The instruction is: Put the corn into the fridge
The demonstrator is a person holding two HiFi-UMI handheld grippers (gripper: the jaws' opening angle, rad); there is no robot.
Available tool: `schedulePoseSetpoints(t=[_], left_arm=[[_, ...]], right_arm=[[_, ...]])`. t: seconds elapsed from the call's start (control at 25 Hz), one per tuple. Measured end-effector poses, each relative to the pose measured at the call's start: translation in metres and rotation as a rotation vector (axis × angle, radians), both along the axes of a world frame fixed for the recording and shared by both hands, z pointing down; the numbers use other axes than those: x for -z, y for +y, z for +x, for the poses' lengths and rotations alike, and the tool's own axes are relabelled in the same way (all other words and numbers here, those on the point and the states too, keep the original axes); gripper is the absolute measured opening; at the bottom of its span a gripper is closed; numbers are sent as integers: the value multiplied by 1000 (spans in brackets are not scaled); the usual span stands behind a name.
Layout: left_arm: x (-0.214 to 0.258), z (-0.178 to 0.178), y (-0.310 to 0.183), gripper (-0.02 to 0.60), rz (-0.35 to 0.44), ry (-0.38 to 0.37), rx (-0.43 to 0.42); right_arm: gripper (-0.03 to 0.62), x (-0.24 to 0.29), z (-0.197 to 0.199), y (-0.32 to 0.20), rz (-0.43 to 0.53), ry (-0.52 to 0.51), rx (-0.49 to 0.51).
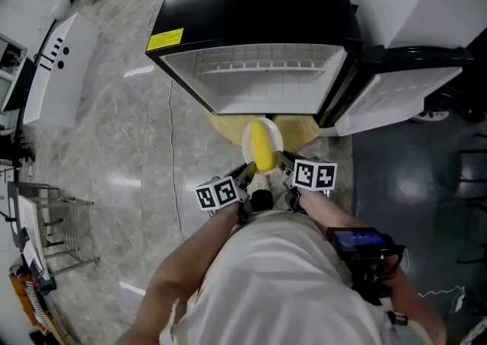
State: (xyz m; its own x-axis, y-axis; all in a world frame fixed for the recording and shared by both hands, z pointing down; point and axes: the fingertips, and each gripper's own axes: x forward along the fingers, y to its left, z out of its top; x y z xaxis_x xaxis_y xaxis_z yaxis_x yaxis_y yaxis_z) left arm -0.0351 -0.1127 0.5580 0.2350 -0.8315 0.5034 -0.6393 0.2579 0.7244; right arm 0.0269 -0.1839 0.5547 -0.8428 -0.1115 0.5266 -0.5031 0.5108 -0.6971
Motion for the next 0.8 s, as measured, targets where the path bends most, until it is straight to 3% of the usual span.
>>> schedulePoseSetpoints(t=[0.8], left_arm=[[-23,-42,-49,71,-7,8,19]], right_arm=[[51,-24,-45,-49,55,78,71]])
